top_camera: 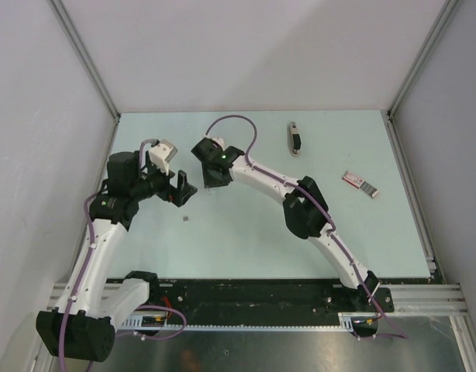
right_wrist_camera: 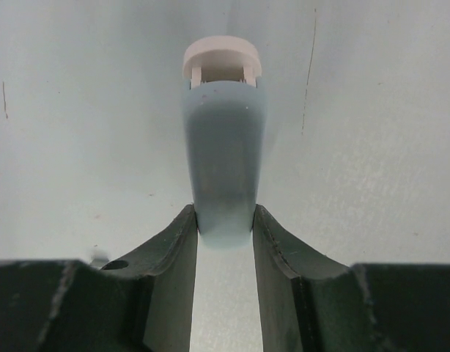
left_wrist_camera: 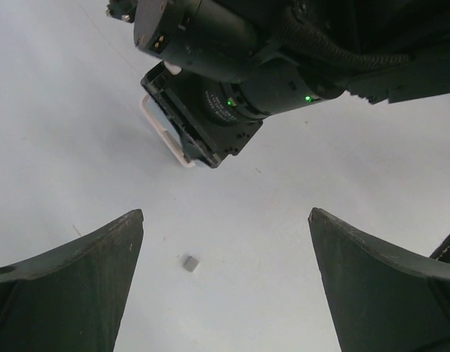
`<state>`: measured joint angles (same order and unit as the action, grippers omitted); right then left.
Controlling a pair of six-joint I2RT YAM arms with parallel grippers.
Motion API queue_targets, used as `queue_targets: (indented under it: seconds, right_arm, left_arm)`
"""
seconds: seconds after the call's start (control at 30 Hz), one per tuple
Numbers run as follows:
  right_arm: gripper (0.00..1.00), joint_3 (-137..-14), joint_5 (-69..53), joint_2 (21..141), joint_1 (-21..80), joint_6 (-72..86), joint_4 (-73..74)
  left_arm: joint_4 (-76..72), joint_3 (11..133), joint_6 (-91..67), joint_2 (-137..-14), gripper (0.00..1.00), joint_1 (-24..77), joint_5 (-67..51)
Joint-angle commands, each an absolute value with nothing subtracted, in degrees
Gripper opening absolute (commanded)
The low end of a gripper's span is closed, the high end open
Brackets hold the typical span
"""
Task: Unload the staples from the stapler
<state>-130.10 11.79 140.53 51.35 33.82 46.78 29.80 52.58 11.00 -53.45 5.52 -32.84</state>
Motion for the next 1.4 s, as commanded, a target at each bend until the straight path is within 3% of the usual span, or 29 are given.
queue_targets:
  seconds: [0.0, 0.17, 0.3, 0.5, 0.9, 1.37]
  right_arm:
    - [0.35, -133.16, 10.12, 142.67, 50.56, 32.65, 51.70]
    - [0.57, -134.36, 10.59, 142.08, 50.52, 32.26, 50.74]
    - [0.68, -135.53, 10.85, 140.67, 49.92, 31.33, 50.29]
    - [0.73, -131.03, 13.62, 132.89, 47.25, 29.66, 49.17]
    - [0.81, -97.91, 14.57, 107.59, 26.41, 28.09, 36.93]
    - [0.83, -116.11, 22.57, 126.65, 21.14, 20.11, 38.07]
  left_arm:
    - [28.47, 52.66, 8.63, -51.37, 1.00, 5.01, -30.30]
    - [28.32, 52.58, 7.28, -51.60, 0.99, 5.01, -30.40]
    - [28.25, 51.67, 7.43, -53.73, 0.99, 5.01, -30.49]
    - [26.69, 49.37, 9.64, -55.12, 1.00, 5.06, -28.18]
    - [25.27, 48.17, 11.29, -55.91, 0.99, 8.62, -25.01]
    - [24.60, 46.12, 12.59, -57.22, 0.99, 13.74, -24.18]
